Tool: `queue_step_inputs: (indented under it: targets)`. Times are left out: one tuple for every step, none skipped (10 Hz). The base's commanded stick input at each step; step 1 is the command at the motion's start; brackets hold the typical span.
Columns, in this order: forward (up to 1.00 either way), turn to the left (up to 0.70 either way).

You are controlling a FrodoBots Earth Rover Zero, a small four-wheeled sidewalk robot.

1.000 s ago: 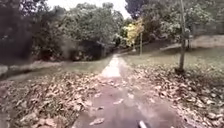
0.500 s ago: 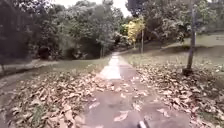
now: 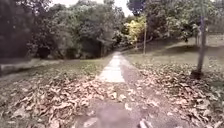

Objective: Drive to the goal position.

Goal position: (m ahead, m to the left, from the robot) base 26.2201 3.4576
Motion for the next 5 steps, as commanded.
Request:
queue_step_inputs:
  targets:
    - [0.70,0.00]
    - [0.70,0.00]
    - [0.70,0.00]
    - [0.70,0.00]
    - [0.70,0.00]
